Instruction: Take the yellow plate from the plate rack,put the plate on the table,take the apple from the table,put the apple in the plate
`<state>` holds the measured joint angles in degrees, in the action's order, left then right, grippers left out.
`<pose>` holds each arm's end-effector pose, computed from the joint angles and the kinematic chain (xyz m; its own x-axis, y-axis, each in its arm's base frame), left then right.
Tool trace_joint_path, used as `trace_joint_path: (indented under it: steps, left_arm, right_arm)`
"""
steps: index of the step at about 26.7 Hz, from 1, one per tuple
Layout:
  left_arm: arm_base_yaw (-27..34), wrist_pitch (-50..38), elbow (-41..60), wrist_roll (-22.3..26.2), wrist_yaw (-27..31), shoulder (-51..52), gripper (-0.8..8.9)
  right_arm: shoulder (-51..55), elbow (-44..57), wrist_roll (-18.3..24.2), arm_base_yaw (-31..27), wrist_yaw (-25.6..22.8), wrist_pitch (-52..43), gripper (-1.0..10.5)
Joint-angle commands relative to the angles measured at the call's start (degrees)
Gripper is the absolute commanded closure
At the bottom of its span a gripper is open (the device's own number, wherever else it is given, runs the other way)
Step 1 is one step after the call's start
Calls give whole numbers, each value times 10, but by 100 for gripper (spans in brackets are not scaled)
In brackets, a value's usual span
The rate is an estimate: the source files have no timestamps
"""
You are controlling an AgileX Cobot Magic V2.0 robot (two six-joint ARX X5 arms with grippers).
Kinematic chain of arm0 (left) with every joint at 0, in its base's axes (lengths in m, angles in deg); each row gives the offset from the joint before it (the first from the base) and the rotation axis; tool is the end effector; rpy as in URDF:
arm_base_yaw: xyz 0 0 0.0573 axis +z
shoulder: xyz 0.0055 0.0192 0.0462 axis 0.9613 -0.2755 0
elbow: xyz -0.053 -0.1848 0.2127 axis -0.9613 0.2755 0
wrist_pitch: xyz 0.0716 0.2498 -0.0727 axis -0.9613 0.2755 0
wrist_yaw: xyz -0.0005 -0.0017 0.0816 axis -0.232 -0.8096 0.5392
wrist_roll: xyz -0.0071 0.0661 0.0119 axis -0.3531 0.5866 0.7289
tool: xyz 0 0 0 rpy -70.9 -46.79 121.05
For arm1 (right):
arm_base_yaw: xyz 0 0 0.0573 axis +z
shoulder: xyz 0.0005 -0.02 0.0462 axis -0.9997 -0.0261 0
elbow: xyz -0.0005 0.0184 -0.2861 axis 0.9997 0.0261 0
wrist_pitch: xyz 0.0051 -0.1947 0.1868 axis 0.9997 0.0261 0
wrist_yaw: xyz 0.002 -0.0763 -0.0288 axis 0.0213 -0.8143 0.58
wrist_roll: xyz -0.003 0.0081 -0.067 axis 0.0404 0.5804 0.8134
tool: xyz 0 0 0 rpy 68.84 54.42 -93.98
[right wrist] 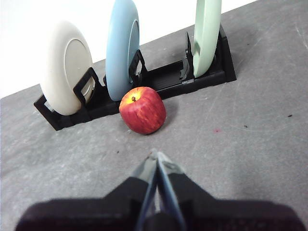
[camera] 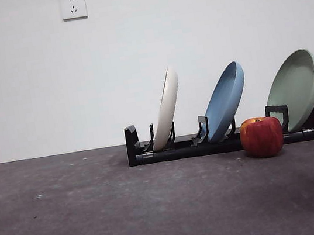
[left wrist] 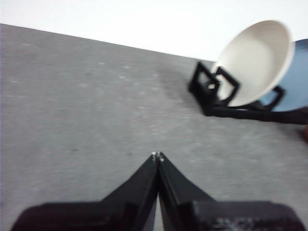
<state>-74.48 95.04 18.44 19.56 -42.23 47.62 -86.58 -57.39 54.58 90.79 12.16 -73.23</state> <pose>0.1108 -0.0114 0.1509 0.9651 -0.2186 -0.1443 0.1766 0.9500 -0.2576 0.1091 0.0121 0.1515 0.9642 0.1947 -0.1801 -0.1241 0.9313 0.3425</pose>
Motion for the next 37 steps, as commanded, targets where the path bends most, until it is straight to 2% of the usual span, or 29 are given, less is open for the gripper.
trace_joint_path:
  steps: [1,4,10,12,15,19,27,30,37]
  left_arm:
    - [2,-5,-4,-47,-22,2,820]
    - [2,-2,-25,-76,-42,2,820]
    - [2,6,-93,-95,-76,-5,820]
    - [2,21,-123,-94,-81,-15,820]
    - [2,54,-174,-89,-106,-37,820]
    - [2,107,-246,-50,-147,-73,820]
    - [2,240,-369,44,-245,-154,820]
    - [2,296,-405,77,-266,-175,820]
    - [1,397,-461,149,-269,-202,820]
  right_arm:
    - [-1,-9,-44,0,1,-4,956]
    - [-6,-35,-59,0,1,-2,956]
    - [-45,-125,-57,0,1,18,958]
    - [-67,-164,-43,1,5,43,958]
    - [-108,-228,7,2,45,93,958]
    - [-159,-318,72,2,93,186,958]
    - [-247,-481,193,9,153,374,958]
    - [-267,-525,218,16,180,437,958]
    - [-281,-560,238,27,180,541,958]
